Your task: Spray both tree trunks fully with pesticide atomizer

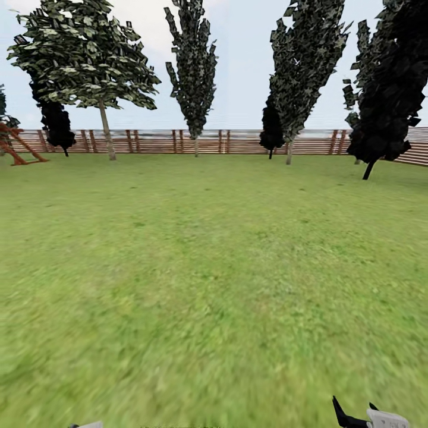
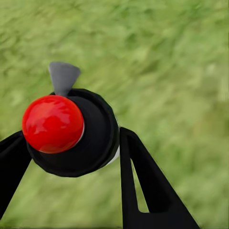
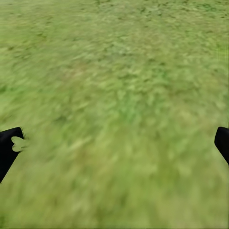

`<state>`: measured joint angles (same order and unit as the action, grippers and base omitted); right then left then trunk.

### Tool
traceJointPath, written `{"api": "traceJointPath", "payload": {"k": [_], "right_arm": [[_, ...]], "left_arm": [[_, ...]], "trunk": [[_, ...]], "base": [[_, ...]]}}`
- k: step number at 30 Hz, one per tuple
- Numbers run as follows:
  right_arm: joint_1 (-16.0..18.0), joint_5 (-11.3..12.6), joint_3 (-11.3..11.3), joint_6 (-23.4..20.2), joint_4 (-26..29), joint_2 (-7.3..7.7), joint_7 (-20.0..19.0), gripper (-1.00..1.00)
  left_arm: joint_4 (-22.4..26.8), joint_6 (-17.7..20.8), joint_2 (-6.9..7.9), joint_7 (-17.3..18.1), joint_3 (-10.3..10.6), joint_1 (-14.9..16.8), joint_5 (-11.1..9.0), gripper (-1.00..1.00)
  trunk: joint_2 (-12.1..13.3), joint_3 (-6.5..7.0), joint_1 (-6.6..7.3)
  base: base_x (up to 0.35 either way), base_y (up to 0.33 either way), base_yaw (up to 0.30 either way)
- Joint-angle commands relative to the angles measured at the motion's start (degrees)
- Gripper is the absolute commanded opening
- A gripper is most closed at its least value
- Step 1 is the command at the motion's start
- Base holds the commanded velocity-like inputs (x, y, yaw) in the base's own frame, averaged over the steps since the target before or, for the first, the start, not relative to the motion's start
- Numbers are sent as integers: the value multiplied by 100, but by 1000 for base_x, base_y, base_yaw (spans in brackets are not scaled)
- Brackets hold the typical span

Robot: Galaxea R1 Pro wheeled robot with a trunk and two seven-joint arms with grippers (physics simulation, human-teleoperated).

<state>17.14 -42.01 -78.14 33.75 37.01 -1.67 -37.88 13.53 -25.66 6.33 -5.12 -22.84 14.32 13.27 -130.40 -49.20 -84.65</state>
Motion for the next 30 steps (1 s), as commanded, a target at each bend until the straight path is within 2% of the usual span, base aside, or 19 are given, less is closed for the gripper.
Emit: {"api": "traceJointPath", "payload": {"k": [1, 21, 30], "right_arm": [[0, 0, 0, 0, 0, 0, 0, 100], [0, -4, 0, 0, 8, 2, 0, 100], [0, -5, 0, 0, 8, 3, 0, 100]], "left_arm": [[1, 0, 0, 2, -1, 0, 0, -100], [0, -2, 6, 0, -8, 0, -5, -100], [-6, 1, 9, -7, -10, 0, -11, -100]], "trunk": [[0, -8, 0], [0, -156, 0], [0, -223, 0]], "base": [[0, 0, 170], [2, 0, 170], [263, 89, 170]]}}
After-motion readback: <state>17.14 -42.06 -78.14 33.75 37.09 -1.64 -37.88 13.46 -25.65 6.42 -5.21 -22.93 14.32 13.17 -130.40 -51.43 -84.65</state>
